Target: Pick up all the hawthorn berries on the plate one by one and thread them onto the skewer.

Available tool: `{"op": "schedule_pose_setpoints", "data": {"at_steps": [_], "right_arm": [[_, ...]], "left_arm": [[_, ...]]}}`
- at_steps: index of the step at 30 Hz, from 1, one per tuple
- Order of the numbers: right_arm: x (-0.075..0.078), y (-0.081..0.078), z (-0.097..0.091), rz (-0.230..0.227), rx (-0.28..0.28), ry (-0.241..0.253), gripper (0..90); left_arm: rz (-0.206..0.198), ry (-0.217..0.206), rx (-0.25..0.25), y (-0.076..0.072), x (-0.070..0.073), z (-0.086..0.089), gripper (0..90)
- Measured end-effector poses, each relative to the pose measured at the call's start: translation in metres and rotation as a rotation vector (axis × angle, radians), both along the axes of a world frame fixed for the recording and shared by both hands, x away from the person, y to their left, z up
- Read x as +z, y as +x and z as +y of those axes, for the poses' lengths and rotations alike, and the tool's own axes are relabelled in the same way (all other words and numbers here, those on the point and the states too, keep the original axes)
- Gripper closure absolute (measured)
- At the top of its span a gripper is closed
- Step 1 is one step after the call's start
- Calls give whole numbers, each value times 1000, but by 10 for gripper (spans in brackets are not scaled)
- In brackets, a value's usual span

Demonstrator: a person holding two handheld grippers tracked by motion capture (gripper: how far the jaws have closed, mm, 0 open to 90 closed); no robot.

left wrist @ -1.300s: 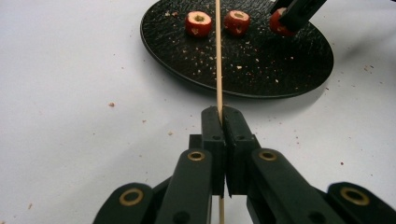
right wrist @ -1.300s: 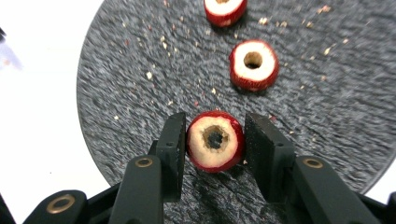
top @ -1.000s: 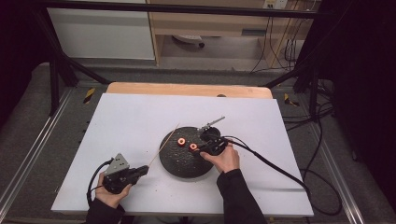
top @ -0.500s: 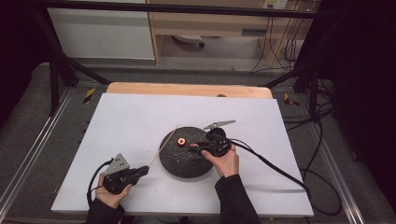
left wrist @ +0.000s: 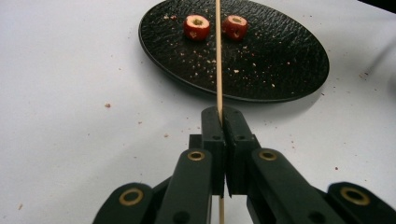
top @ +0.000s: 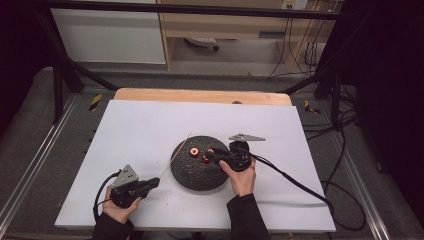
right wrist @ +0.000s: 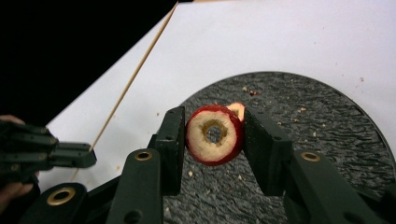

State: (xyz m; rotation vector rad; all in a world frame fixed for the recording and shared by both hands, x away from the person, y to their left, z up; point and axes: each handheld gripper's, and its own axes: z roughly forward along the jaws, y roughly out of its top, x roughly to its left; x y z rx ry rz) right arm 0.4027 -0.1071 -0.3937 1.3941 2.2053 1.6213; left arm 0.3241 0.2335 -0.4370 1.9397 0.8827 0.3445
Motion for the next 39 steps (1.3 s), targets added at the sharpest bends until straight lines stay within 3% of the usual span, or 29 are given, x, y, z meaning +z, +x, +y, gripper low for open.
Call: {"op": "schedule_pose_setpoints", "data": {"at_steps": [17, 26, 39], "right_arm": [[-8, -8, 6, -96, -81, 189, 608], [-14, -7, 11, -125, -114, 251, 609], [-12, 2, 11, -141, -162, 324, 610]], "left_arm": [[1, -7, 4, 0, -3, -4, 879], [-2, -23, 13, -1, -3, -4, 879], [1, -35, 11, -3, -4, -10, 879]]}}
